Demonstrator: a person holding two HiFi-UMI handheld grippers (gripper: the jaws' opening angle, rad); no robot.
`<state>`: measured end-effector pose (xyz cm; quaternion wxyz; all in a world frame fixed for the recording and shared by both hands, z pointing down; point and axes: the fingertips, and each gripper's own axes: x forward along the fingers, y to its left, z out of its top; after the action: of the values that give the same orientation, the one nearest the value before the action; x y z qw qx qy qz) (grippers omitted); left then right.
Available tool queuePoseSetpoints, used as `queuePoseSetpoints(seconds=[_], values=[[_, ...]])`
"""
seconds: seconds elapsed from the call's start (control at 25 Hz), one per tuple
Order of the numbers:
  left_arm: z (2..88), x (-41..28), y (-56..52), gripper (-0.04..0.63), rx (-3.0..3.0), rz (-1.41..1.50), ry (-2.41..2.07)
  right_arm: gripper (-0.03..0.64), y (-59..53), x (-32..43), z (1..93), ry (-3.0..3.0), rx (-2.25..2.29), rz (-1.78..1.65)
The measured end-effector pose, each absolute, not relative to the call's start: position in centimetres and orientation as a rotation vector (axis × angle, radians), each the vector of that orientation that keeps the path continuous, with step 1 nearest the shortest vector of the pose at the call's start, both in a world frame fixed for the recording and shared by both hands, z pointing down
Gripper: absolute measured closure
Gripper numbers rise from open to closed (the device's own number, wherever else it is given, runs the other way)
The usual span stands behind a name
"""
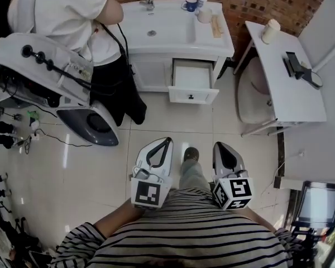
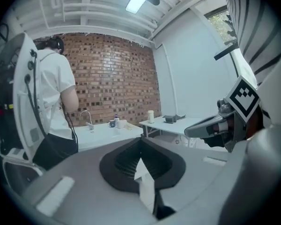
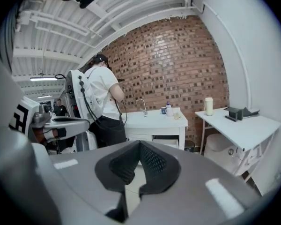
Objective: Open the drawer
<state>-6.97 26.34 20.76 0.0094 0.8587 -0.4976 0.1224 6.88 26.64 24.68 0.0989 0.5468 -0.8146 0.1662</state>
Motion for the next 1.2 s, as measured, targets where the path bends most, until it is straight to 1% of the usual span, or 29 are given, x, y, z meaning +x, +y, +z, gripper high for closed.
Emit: queuePoseSetpoints(seconds=[0.2,0.44,0.8,1.2], values=[[19.2,-7.3,34.9,0.58,2.712,0.345,-1.49,0.615,35.1,4.4,20.9,-2.465,1.608,0.478],[18.3,-6.0,41.0,0.58,2.708,0.275,-1.457,0.615,41.3,3.8,18.6,-2.498,1.568,0.415],[18.7,-1.9,45.0,0.58,2.63,0.279,-1.504,0.616,45.5,9.6,19.0,-2.474,1.566,0.385],[20.0,0.1,46.0,0.579,2.596,0.329,-1.5,0.615,46.1,10.3,18.7,-2.512,1.499,0.391]])
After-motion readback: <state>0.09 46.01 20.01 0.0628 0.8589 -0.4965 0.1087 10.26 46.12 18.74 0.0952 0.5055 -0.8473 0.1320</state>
